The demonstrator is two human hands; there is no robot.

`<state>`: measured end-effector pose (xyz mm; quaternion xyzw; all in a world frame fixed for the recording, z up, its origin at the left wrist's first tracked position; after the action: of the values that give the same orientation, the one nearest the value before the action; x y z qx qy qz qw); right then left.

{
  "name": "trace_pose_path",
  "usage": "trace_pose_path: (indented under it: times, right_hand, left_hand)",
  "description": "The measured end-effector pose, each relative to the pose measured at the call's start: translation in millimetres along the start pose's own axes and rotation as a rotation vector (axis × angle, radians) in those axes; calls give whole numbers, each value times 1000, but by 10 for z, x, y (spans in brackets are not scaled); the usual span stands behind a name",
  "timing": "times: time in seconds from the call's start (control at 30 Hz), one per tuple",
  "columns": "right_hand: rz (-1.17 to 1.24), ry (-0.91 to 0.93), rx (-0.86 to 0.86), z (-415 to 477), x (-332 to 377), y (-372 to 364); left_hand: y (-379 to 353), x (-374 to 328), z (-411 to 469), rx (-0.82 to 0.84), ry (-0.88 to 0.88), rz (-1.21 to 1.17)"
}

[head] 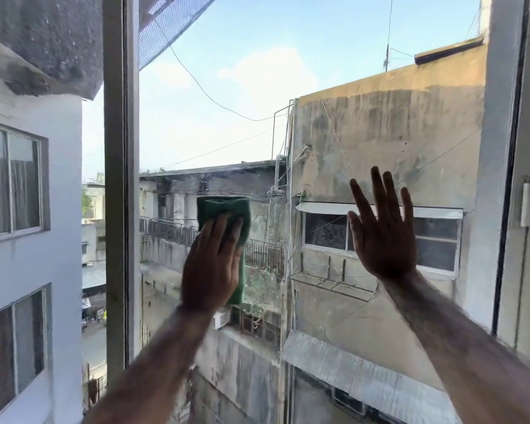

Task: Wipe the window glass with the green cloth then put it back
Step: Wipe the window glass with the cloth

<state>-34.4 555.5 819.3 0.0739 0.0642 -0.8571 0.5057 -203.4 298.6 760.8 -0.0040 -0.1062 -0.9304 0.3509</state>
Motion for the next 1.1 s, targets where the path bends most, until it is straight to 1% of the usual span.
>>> trace_pose_path:
  times: [0.1,0.17,0.2,0.23,0.3,0.33,0.4,0.43,0.47,0.5,0.6,0.67,0.73,0.77,0.83,0.9,0.93,1.0,1.1]
  right_hand:
    - [10,3,-1,1,8,-10]
    - [9,0,-13,13,-1,-8]
    - [10,-2,-18,9,-4,-8]
    - [16,-3,-19,4,-6,-9]
    - [22,6,-14,9,-11,-12]
    - [20,12,-9,12,-23,-13]
    - [14,15,-3,6,-43,-14]
    - [11,15,-5,5,-40,-12]
    - [10,11,-7,7,-29,-13]
    - [12,9,-6,8,-16,-15]
    - [22,1,-11,0,4,-7]
    - [19,-9,-16,7,6,-10]
    - [25,-9,-10,11,-6,-15]
    - [31,-9,-2,11,-8,-21]
    - [29,-8,11,5,-8,-28]
    - [22,-7,6,17,-25,-22]
    - [20,-5,6,23,-27,-19]
    - [19,3,1,36,-11,-9]
    - [14,1,8,44,-24,1]
  left_hand:
    - [117,302,493,-70,254,16]
    - [150,152,822,-121,371,-36]
    - [129,-12,909,-129,370,-52]
    - [87,-221,928,-135,332,-69]
    - [-32,-653,776,-134,200,-99]
    - [-78,-803,627,-106,132,-113]
    - [-119,-821,342,-17,4,-125]
    - [-121,-681,246,8,-46,-114]
    - [-108,-478,180,17,-57,-92]
    - [-89,-248,142,14,-21,-64]
    - [-1,348,290,-38,201,-4]
    - [31,379,630,-110,302,-20]
    - [23,70,995,-188,325,-74]
    - [-10,-167,1140,-207,286,-91]
    - [-133,-720,1255,-241,120,-127]
    - [-293,-1163,1072,-205,-27,-160]
    - [-360,-1264,897,-166,-62,-177]
    - [-458,-1210,477,-69,-102,-184]
    - [-418,-745,-67,53,-152,-106]
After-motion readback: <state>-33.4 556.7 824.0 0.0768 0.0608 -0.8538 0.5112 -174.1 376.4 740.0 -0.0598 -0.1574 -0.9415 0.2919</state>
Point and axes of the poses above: each hand's wrist, its own z-axis towards the middle knuckle, its own y-axis out of the back of the hand, x = y × z, the point moved 5 cm from there along z, towards the middle knuckle, and after that the axes turned 1 degree about -x, right-handed, at the moved point
